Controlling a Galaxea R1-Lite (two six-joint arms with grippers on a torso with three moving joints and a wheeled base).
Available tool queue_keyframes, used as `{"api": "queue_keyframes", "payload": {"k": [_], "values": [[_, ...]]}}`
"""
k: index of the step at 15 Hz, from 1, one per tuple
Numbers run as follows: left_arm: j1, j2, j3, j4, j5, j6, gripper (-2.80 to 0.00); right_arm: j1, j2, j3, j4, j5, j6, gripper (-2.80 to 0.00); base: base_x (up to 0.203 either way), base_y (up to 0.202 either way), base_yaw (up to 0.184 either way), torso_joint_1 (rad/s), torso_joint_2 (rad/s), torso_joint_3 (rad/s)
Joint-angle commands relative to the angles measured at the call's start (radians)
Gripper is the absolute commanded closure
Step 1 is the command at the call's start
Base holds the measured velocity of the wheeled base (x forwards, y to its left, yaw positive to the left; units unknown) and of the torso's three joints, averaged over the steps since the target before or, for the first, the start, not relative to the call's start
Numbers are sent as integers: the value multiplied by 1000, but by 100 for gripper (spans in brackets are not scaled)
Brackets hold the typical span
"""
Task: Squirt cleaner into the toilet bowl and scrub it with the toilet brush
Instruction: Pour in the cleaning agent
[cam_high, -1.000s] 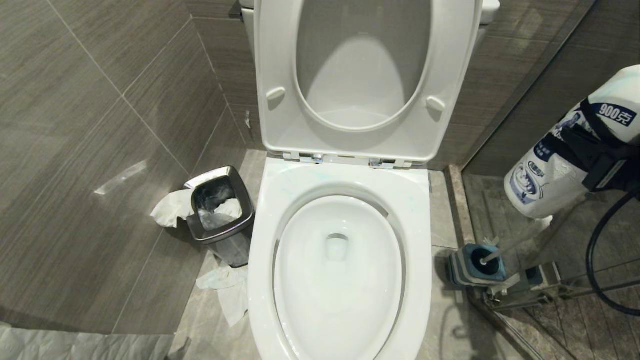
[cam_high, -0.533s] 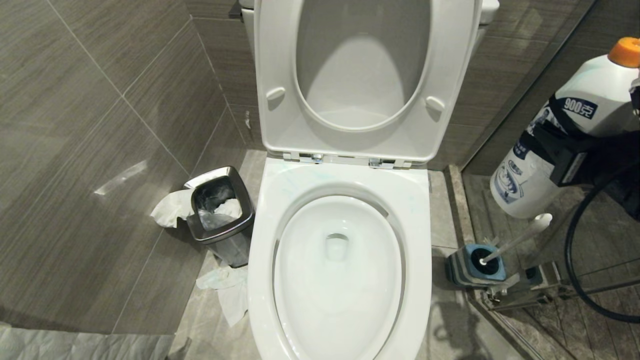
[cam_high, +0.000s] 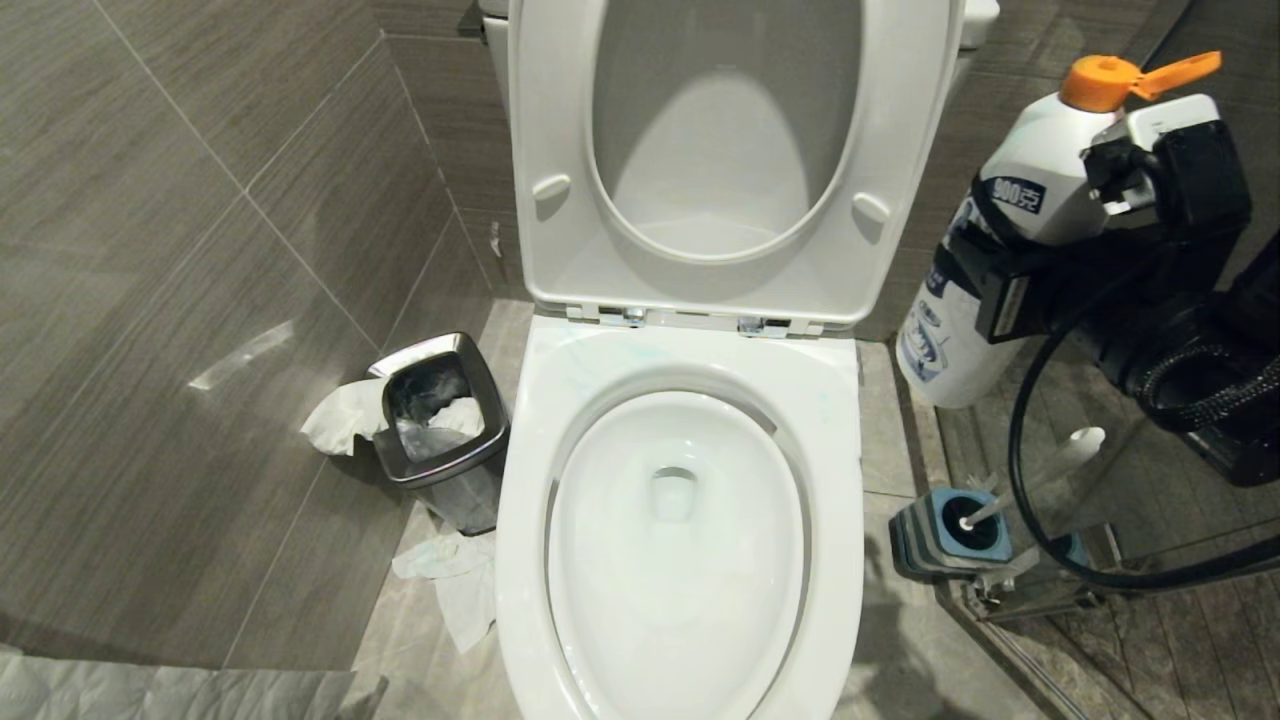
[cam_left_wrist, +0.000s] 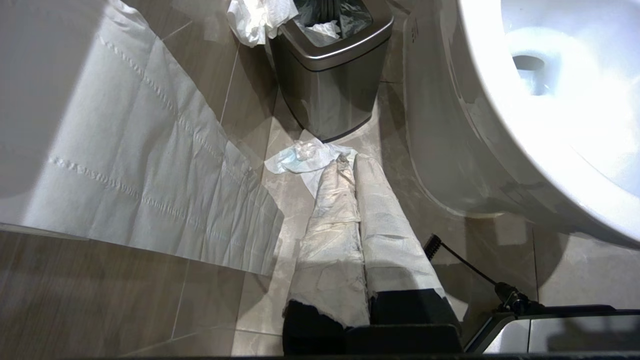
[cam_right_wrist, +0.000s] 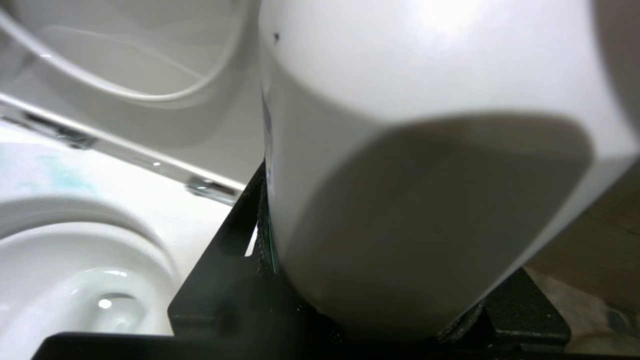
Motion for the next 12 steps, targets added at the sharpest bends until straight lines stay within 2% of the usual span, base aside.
{"api": "queue_keyframes", "payload": {"k": [1,4,6,8,12], "values": [[0,1,0,1,0,0,0,48,56,-21,-6,-1,-1,0,0,0,0,0,0,0],[0,1,0,0,-1,-2,0,111,95,-53,-5,-1,33,0,0,0,0,0,0,0],[0,1,0,0,-1,-2,0,122,96,-80,31,-4,49,0,0,0,0,0,0,0],[0,1,0,0,-1,0,0,124,59,-95,106,-3,51,0,0,0,0,0,0,0],[0,1,0,0,-1,-2,0,131,-37,-134,348,0,50,0,0,0,0,0,0,0]]}}
